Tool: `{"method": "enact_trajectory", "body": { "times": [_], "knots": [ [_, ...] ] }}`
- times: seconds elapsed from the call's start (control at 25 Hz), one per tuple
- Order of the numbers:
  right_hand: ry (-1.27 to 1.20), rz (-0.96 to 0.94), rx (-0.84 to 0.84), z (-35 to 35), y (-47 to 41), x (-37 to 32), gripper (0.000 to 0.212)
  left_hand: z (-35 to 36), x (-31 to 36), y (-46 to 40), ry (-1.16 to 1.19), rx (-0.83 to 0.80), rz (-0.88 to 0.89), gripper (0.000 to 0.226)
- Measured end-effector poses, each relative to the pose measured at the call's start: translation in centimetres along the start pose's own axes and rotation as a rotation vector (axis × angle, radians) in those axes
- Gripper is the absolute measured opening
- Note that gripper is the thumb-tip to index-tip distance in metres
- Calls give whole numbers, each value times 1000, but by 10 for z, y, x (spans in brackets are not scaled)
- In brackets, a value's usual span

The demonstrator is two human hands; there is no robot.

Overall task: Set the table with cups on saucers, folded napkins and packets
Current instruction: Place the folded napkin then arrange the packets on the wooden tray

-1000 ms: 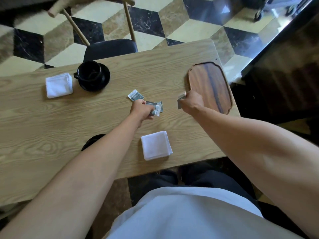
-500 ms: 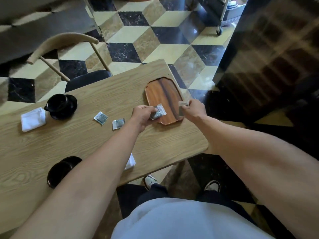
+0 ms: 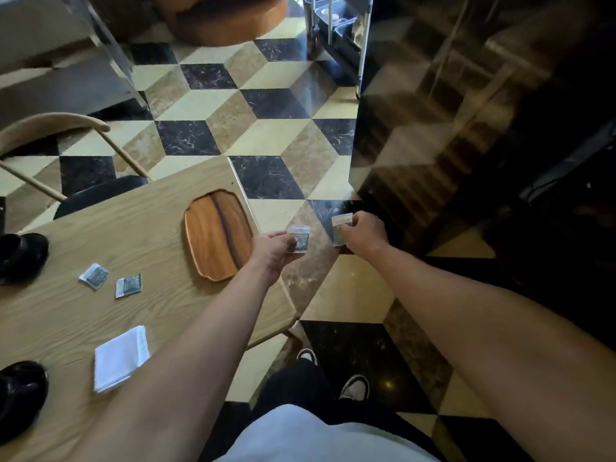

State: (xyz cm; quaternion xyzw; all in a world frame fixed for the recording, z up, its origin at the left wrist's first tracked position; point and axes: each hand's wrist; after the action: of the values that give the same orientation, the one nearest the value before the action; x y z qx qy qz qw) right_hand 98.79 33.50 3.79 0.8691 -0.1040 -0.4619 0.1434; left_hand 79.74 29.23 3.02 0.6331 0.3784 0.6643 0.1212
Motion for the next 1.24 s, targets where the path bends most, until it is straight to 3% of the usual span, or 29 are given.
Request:
{"method": "enact_trajectory", "body": {
  "times": [0.4, 0.6, 0.76, 0.96, 1.08, 1.24],
  "knots": [
    [65, -31, -54, -28, -130, -24, 31, 63, 63, -114, 94, 14, -30, 15],
    [120, -101, -117, -14, -208, -71, 22, 62, 109, -158, 173, 80, -39, 15],
    [134, -191, -236, 13, -251, -130, 16, 43, 152, -184, 262, 208, -4, 18],
    [182, -321, -511, 63, -301, -190, 10, 3, 187, -198, 315, 404, -21, 11],
    [207, -420, -675, 99, -319, -229, 20, -35, 198, -187, 386, 616, -33, 9],
    [331, -549, -874, 148, -317, -278, 8, -71, 187, -160, 532, 850, -59, 7]
  ]
}}
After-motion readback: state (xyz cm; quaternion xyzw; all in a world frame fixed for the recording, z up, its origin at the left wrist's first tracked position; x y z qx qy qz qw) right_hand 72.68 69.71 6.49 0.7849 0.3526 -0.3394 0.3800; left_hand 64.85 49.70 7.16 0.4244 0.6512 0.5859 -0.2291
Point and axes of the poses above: each hand's wrist, its own y-axis away from the middle knuckle, its own z-axis out of the palm, x = y × z, and after that the axes turned 9 degrees about -y, right-handed
